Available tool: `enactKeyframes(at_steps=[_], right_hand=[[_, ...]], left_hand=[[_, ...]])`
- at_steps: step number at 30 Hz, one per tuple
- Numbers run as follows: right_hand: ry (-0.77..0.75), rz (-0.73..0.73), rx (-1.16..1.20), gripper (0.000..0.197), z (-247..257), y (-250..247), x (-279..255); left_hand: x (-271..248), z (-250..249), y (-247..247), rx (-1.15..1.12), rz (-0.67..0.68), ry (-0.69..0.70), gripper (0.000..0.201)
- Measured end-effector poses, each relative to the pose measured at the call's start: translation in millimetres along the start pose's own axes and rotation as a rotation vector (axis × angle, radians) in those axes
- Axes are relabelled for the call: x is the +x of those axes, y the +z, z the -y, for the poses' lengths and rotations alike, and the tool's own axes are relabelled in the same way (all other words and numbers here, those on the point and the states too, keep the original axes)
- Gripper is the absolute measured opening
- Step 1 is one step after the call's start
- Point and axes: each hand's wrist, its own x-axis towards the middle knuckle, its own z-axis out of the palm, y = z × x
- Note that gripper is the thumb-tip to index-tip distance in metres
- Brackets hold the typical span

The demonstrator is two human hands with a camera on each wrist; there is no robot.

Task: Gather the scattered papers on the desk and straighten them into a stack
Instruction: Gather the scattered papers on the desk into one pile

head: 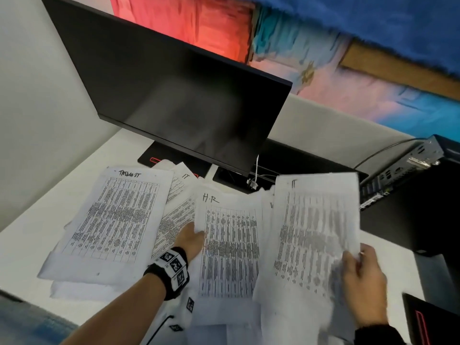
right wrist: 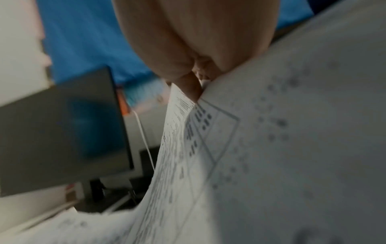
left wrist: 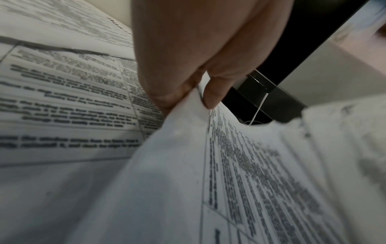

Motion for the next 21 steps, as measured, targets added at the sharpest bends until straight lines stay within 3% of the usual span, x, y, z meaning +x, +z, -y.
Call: enactKeyframes(at_steps=[4, 6, 10, 12, 14, 16, 17, 19, 21], right_hand=[[-0.13, -0.181, 0.139, 0.008, 49, -34, 9], [-0.112, -0.155, 0.182, 0.005, 48, -27, 22], [0.005, 0.144, 0.121, 0.017, 1, 35, 44], [0.095, 0.37, 0.087, 0.01, -37, 72, 45], [0.238, 0.554, 0.085, 0.025, -55, 95, 33], [0.379, 0.636, 0.116, 0.059, -63, 105, 19], [0.418, 0.654, 0.15, 0.066, -63, 107, 15], [0.436, 0.66, 0.229, 0.068, -55, 105, 9], [0.502, 0.651, 0.341, 0.056, -48, 98, 9]], left_hand=[[1, -1, 0, -0.075, 0.006, -0.011, 0.035], [-2, -7, 3, -0.125, 0.022, -0.023, 0.033], [0, -14, 10, -0.254, 0.07, -0.072, 0.044], [1, -16, 14, -0.278, 0.092, -0.087, 0.059], [-1, -18, 18, -0.277, 0.091, -0.103, 0.073], [-4, -18, 23, -0.246, 0.111, -0.121, 0.088], [-3, -17, 25, -0.212, 0.121, -0.113, 0.096], [-3, -18, 30, -0.136, 0.122, -0.062, 0.103], [-1, -18, 33, -0.108, 0.141, -0.024, 0.091]])
